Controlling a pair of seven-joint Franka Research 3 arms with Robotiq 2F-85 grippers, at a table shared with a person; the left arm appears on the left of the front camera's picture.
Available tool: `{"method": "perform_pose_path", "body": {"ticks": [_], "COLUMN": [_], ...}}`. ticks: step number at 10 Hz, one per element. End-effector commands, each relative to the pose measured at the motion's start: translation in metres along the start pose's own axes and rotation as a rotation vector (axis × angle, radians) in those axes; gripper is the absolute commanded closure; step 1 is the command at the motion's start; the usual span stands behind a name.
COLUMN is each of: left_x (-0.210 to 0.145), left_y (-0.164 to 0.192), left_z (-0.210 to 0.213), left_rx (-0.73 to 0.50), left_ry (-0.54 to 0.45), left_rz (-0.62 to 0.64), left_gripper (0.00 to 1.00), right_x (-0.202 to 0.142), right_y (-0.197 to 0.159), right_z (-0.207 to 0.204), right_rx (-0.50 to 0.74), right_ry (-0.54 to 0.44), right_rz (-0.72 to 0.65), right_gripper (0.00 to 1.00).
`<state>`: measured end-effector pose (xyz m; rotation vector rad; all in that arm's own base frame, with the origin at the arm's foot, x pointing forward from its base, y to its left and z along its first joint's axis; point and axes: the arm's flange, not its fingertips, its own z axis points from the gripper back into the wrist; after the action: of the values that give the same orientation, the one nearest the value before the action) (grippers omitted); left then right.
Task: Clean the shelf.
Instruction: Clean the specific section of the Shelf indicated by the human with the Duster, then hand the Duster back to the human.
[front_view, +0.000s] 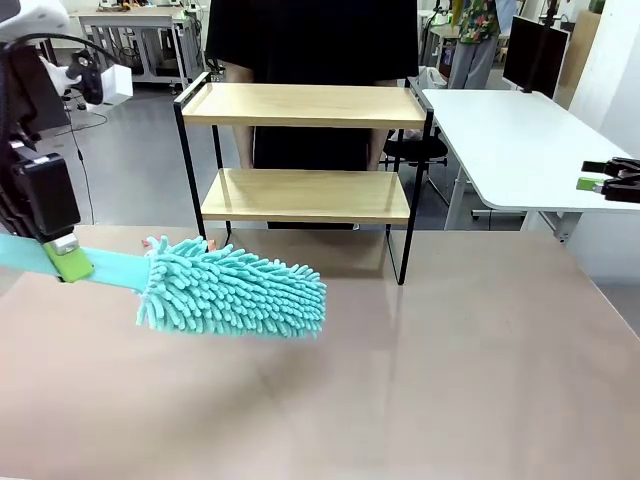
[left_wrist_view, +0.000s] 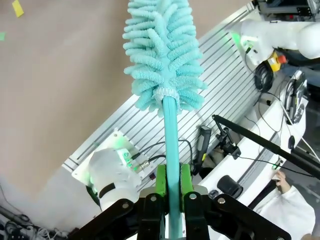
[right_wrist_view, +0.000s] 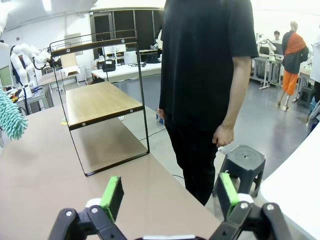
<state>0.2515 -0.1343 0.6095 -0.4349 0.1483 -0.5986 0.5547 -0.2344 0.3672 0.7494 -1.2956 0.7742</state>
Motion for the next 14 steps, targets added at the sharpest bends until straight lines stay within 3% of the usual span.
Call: {"method": "perform_pose_path", "body": {"ticks": [1, 10, 11, 14], "left_x": [-0.005, -0.003, -0.013, 0.004], "left_y": [0.002, 0.000, -0.002, -0.004], "left_z": [-0.002, -0.002, 0.010, 0.005], "left_rx": [-0.028, -0.008, -0.026, -0.063], "left_ry": [-0.027, -0.006, -0.055, -0.034], "left_rz": [-0.021, -0.005, -0.083, -0.247], "left_gripper": [0.87, 0.87, 0.87, 0.87], "right_x": [0.004, 0.000, 0.024, 0.109], "right_y": [0.001, 0.000, 0.013, 0.051], "right_z": [-0.002, 0.000, -0.007, -0.033], "right_rx": [0.002, 0.000, 0.026, 0.170], "right_ry": [-0.002, 0.000, 0.021, 0.023], "right_rz": [0.006, 0.000, 0.006, -0.054], "right_gripper": [0.00, 0.00, 0.00, 0.00]}}
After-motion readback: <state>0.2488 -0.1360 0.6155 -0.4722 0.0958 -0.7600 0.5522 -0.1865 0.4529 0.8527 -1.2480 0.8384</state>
